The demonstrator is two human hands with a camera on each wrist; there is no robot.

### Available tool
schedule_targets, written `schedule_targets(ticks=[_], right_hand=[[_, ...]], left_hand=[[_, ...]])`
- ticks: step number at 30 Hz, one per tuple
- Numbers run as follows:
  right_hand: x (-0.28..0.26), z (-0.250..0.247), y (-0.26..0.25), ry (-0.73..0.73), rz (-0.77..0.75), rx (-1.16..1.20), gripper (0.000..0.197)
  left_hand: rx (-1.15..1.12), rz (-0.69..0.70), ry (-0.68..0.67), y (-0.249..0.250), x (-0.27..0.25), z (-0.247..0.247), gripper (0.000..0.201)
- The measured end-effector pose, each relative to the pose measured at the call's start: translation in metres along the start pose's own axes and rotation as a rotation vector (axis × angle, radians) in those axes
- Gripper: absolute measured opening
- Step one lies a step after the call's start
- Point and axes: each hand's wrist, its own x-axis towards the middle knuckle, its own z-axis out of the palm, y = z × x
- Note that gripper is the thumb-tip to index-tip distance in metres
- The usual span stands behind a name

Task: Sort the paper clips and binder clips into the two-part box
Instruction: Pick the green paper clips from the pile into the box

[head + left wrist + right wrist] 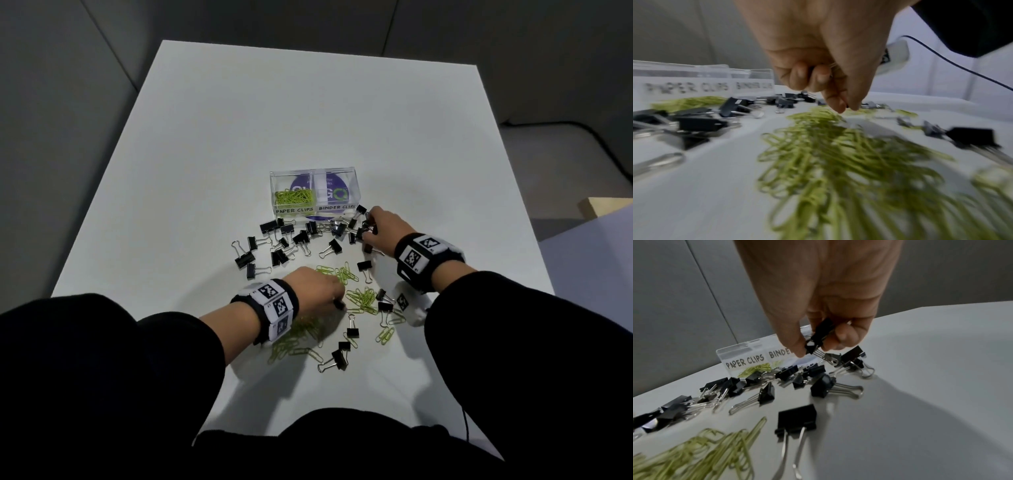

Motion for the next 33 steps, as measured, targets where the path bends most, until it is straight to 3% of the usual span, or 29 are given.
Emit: schedule_targets(ticks=[7, 11, 13, 16, 18, 21, 25, 29, 33], right_hand=[[0.012, 0.003, -0.002, -0.010, -0.080, 0.083, 0.044], [0.002, -0.003, 0.005, 0.063, -0.157, -0.022, 0.042], [-0.013, -0.005, 0.010, 0.081, -0.189, -0.068, 0.031], [-0.044, 0.000, 0.021, -0.045, -0.177, -0.193, 0.022], [-0.065, 0.010, 0.032, -0.129, -0.156, -0.253, 0.027], [-0.091, 0.028, 0.045, -0.203, -0.130, -0.290, 0.043], [-0.109, 0.045, 0.046, -0.172, -0.150, -0.279, 0.065], [-0.105, 0.055, 0.039, -0.134, -0.154, -0.265, 0.054], [-0.100, 0.062, 0.030, -0.108, -0.094, -0.153, 0.046]], left_hand=[[-0.259, -0.477, 0.186, -0.074, -0.007, -0.025, 0.022], [-0.187, -0.563, 0.147, -0.090, -0.007, -0.028, 0.031], [-0.072, -0.546, 0.157, -0.086, -0.007, -0.026, 0.038], [0.037, -0.446, 0.262, -0.058, -0.007, -0.025, 0.042], [0.000, -0.331, 0.237, -0.031, -0.006, -0.022, 0.037], [-0.146, -0.186, 0.088, 0.012, -0.004, -0.010, 0.037], [-0.111, -0.085, -0.016, 0.051, 0.002, 0.009, 0.042], [0.001, -0.091, -0.044, 0.062, 0.007, 0.020, 0.030], [-0.045, -0.127, -0.014, 0.060, 0.003, 0.019, 0.025]])
